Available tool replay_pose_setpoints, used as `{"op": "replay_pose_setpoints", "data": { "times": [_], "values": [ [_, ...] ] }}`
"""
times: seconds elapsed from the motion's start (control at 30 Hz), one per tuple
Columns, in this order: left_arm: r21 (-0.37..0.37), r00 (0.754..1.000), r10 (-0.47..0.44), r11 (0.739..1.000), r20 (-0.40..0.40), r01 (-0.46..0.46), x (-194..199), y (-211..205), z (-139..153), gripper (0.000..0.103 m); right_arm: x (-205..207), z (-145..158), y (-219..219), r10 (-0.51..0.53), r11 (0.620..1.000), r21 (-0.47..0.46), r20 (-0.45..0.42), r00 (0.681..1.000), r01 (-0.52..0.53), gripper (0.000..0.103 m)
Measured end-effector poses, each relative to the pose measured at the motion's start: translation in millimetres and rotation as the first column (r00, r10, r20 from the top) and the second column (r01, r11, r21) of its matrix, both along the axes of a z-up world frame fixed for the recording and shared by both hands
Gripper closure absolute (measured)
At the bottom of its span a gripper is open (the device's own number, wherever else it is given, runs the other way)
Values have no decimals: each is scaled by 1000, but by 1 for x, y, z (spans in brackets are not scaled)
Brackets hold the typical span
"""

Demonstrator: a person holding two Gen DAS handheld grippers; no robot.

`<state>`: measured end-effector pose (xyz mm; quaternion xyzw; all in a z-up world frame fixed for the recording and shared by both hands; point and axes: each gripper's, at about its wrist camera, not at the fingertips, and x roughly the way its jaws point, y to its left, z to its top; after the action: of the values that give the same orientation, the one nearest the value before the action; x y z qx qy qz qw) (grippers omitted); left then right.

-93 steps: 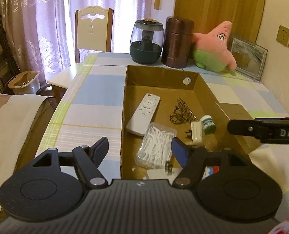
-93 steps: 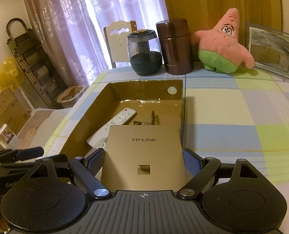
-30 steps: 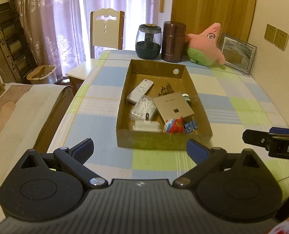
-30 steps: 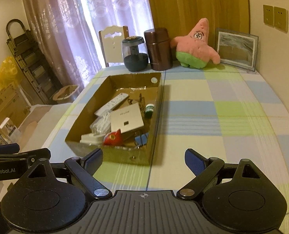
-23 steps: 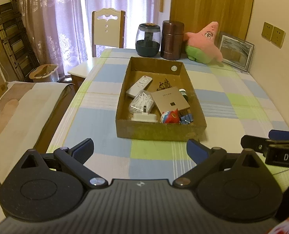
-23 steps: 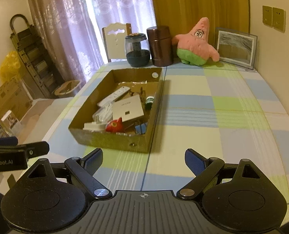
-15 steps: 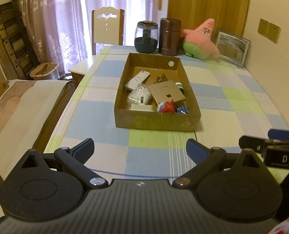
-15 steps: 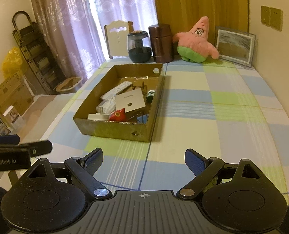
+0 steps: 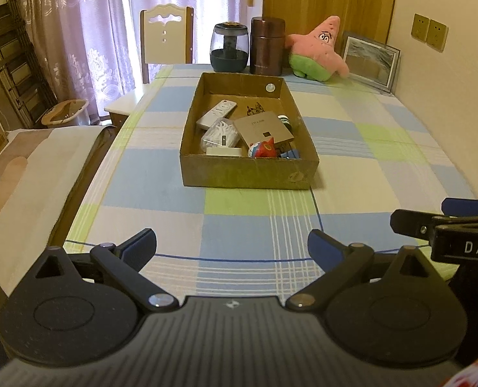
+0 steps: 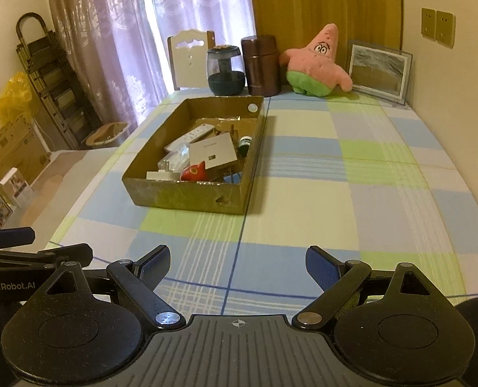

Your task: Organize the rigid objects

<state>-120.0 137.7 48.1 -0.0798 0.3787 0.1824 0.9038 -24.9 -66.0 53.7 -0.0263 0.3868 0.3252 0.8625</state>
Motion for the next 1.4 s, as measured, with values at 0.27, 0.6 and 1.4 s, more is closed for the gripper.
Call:
{"op": "replay_pose_setpoints", "data": {
  "times": [0.27,0.6,1.4],
  "values": [
    [20,1000,-12,1000,8,11,-3,-10,6,4,-7,6,-10,-7,1000,6,6,1000,7,15],
    [27,999,-32,999,19,32,-4,-18,13,4,-13,16,-16,-14,1000,17,34,999,14,15],
    [24,998,-41,999,45,40,-6,-24,21,4,-20,20,-22,-19,1000,10,58,998,19,15]
  ]
}}
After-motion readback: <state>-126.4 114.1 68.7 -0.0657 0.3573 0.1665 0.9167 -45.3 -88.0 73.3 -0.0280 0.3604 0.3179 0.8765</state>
